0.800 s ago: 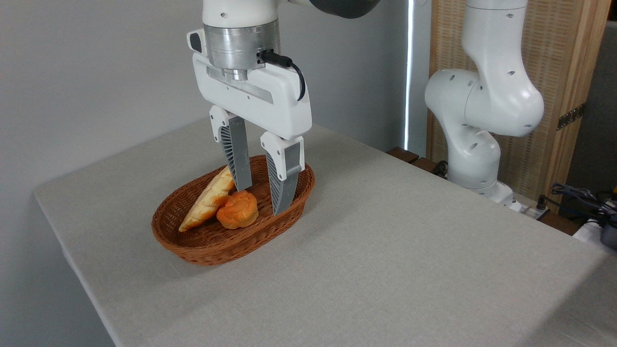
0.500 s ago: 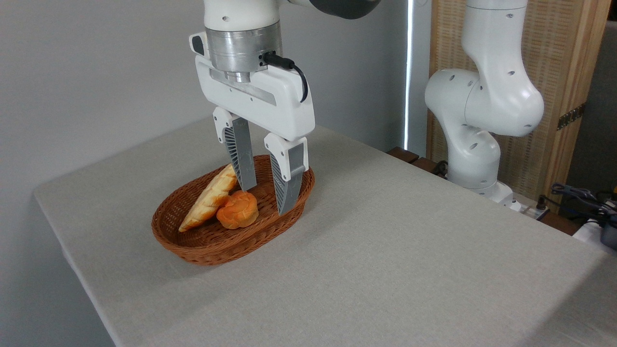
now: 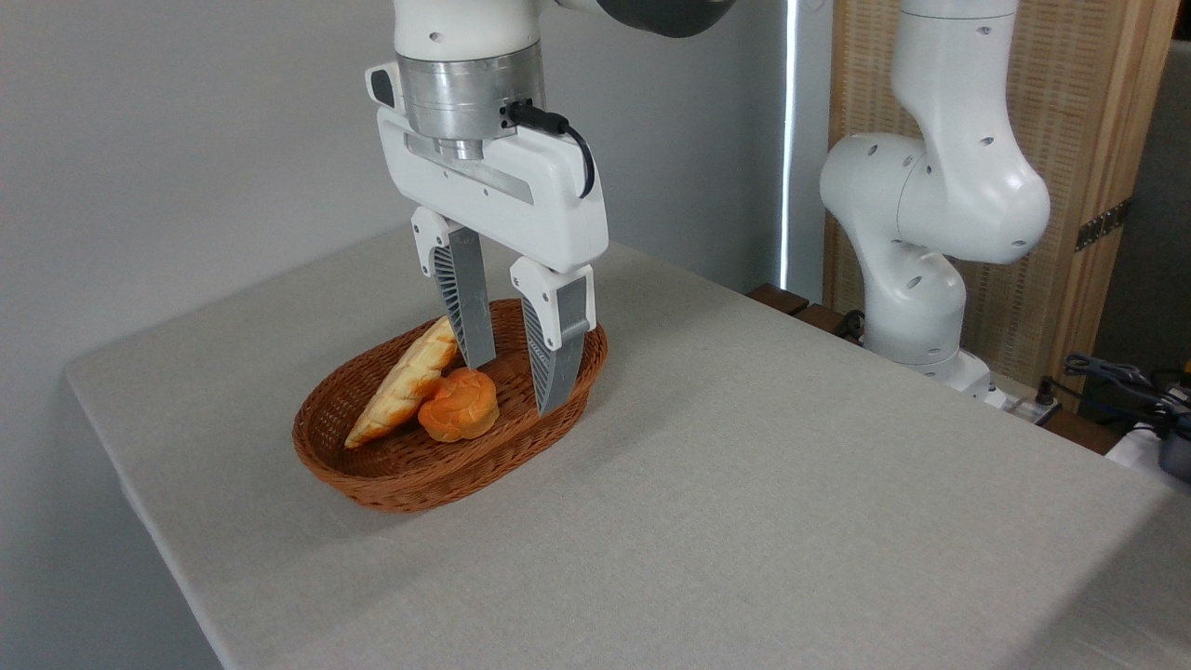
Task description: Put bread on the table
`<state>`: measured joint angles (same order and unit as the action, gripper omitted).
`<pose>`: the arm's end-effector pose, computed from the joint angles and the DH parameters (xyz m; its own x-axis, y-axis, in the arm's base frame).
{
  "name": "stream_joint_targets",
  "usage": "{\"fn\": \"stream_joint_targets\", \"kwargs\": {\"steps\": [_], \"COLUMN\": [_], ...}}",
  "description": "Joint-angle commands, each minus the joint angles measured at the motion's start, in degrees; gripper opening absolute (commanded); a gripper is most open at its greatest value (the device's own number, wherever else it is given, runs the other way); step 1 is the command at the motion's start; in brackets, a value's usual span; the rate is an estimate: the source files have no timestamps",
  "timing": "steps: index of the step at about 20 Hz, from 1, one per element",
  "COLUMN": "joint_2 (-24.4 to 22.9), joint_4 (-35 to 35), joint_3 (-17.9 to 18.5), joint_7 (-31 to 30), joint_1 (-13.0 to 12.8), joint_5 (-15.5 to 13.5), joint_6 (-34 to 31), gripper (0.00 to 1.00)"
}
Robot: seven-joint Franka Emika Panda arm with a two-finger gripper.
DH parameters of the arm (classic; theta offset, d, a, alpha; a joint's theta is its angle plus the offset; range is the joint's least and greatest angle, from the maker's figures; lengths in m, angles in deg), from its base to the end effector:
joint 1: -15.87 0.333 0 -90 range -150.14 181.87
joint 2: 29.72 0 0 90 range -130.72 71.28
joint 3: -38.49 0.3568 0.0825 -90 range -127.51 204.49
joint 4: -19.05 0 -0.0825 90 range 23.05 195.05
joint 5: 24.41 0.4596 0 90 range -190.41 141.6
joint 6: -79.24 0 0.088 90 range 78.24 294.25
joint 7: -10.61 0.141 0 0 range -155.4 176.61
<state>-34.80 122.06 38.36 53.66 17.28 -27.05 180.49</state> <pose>0.6132 0.0081 0.5785 0.7488 -0.6588 0.0732 -0.6602 -0.7511 -0.0062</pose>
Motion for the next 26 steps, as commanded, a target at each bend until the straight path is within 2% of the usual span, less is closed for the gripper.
{"fn": "stream_joint_targets", "kwargs": {"steps": [1,10,16,22,26], "joint_2": [-0.19,-0.19,0.42,1.3,2.17], "joint_4": [-0.09,0.0,0.09,0.26,0.61], "joint_3": [0.57,0.22,-1.01,-1.18,-1.36], "joint_7": [0.02,0.1,0.1,0.98,1.33], "joint_1": [-0.35,-0.35,-1.41,-5.8,-10.45], "joint_5": [-0.61,-0.61,-0.7,-1.31,-2.37], "joint_6": [-0.96,-0.7,1.31,3.08,4.48], "gripper": [1.0,1.0,1.0,1.0,1.0]}}
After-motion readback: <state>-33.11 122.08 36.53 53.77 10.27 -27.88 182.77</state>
